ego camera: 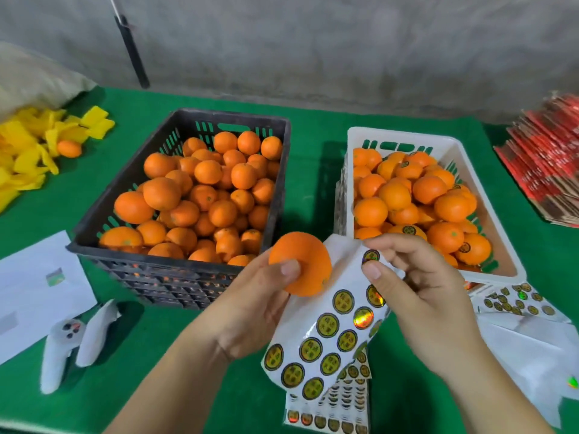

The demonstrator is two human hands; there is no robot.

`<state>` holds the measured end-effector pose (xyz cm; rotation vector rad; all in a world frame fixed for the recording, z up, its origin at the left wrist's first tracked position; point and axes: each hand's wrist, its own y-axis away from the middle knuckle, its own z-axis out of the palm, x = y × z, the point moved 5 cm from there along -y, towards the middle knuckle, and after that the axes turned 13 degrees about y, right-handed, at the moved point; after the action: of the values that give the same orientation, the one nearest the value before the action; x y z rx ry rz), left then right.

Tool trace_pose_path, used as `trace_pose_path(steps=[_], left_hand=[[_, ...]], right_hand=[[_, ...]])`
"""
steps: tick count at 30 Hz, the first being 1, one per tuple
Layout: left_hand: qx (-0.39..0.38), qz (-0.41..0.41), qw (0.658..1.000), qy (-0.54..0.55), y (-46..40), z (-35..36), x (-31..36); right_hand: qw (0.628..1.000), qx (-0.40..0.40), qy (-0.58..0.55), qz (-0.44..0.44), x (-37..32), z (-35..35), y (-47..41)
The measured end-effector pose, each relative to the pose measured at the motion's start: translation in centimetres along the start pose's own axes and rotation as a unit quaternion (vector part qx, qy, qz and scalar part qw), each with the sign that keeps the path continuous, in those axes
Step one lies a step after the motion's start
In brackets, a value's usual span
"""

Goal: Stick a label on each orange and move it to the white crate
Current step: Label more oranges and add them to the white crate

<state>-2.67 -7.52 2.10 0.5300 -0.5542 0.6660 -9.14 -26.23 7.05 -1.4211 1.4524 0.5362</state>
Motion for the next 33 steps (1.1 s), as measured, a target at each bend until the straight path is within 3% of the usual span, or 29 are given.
trace_pose_path(steps=[5, 9, 14, 21, 25, 27, 29, 31, 33], left_hand=[[0.06, -0.001, 0.998, 0.025, 0.0, -1.1, -0.1], [0.07, 0.011, 0.997, 0.014, 0.0, -1.5, -0.2], [0.063, 0.026, 0.997, 0.044, 0.1, -1.6, -0.1], [0.041, 0.02, 0.998, 0.048, -0.3, -1.0, 0.0], [0.062, 0.058, 0.996, 0.018, -0.7, -0.8, 0.4], [0.075, 0.074, 0.993, -0.049, -0.2, -1.0, 0.4], [0.077, 0.13, 0.971, -0.187, 0.4, -1.0, 0.8], [0.032, 0.171, 0.942, -0.287, 0.6, 0.2, 1.0], [-0.01, 0.191, 0.916, -0.354, 0.6, 1.6, 0.5]], right_hand=[[0.995, -0.089, 0.044, -0.019, -0.3, -0.7, 0.8], [0.991, -0.102, 0.082, 0.021, 0.5, -0.8, 1.0], [0.99, -0.075, 0.121, 0.007, 0.7, -0.9, 1.4], [0.983, -0.044, 0.136, -0.111, -1.0, -0.6, 1.5], [0.988, 0.042, 0.11, -0.098, -1.1, -1.3, 1.7], [0.988, 0.109, 0.089, -0.065, -1.4, -2.4, 1.5], [0.986, 0.15, 0.055, -0.05, -2.0, -3.5, 1.2], [0.989, 0.134, 0.033, -0.057, -3.5, -3.6, 0.6], [0.995, 0.055, 0.034, -0.07, -5.1, -2.4, -0.1]])
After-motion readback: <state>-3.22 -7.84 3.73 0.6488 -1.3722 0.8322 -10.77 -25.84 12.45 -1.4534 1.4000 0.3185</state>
